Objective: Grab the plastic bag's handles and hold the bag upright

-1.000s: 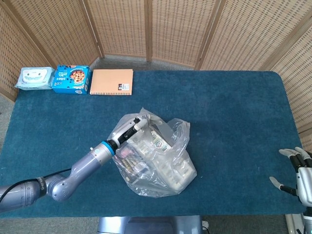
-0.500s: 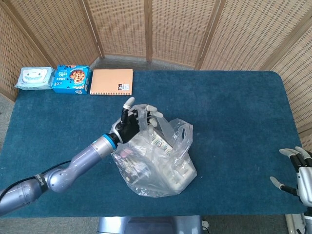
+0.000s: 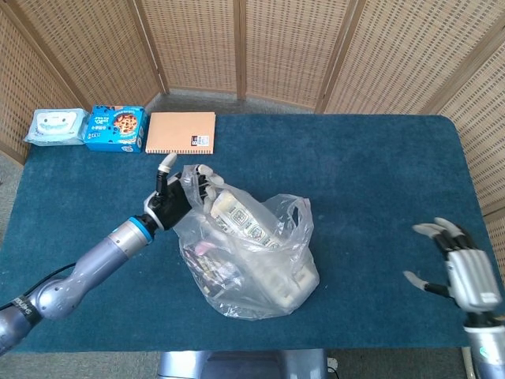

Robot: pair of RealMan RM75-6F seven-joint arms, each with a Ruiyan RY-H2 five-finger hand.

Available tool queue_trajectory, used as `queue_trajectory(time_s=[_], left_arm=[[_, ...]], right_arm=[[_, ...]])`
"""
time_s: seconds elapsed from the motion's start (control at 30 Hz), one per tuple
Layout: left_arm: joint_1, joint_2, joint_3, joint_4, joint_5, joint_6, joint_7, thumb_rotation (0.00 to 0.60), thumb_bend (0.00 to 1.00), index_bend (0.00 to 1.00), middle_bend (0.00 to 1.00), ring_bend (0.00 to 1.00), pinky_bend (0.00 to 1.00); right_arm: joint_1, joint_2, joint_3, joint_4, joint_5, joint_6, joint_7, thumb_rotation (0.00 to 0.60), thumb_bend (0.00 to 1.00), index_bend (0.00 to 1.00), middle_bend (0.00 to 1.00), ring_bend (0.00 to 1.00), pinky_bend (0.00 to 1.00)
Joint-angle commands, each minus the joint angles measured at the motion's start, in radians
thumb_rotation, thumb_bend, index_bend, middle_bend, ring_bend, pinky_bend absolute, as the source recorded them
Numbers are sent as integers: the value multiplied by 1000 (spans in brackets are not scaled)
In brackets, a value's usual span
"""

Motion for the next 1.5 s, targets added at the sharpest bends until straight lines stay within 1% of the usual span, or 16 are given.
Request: queue_trajectory(time_s=[0.03, 0.17, 0.4, 0.47, 0.63, 0.77, 0.97, 1.17, 1.37, 1.5], left_arm=[[23, 5, -28, -14, -2, -33, 25, 0, 250, 457, 467, 545, 627], [47, -11, -64, -22, -17, -65, 55, 0, 272, 459, 467, 545, 628], [95, -70, -155, -19, -72, -174, 142, 0, 288, 459, 468, 545, 628], [100, -81, -169, -14, -86, -194, 163, 0, 288, 459, 467, 546, 627], [98, -127, -208, 15, -151, -264, 263, 0, 288, 459, 468, 545, 624], [79, -157, -218, 35, -198, -281, 332, 0, 288, 458, 468, 545, 622], [45, -183, -217, 59, -268, -283, 403, 0, 288, 459, 467, 545, 619], [12, -182, -212, 72, -325, -268, 449, 0, 289, 459, 467, 545, 611], [5, -178, -202, 79, -360, -261, 480, 0, 288, 459, 467, 545, 610], [-1, -178, -193, 86, -378, -257, 500, 0, 288, 459, 467, 545, 607]], right_arm=[[70, -61, 24, 48, -40, -43, 39, 541, 137, 262, 293, 178, 168], [125, -112, 41, 88, -46, -77, 44, 542, 137, 262, 292, 179, 169], [183, -188, 52, 149, -40, -103, 56, 544, 138, 262, 283, 179, 190], [189, -199, 55, 157, -38, -100, 56, 544, 138, 262, 283, 178, 192], [228, -253, 75, 180, -37, -92, 79, 547, 134, 262, 281, 179, 185], [257, -290, 91, 197, -30, -90, 98, 545, 126, 261, 281, 179, 164], [296, -341, 106, 204, -15, -98, 91, 544, 120, 261, 281, 179, 150], [332, -391, 113, 254, 23, -130, 103, 545, 120, 261, 281, 179, 143], [355, -434, 109, 289, 31, -138, 111, 550, 120, 261, 281, 179, 129], [372, -456, 112, 288, 31, -138, 123, 547, 119, 261, 281, 179, 123]])
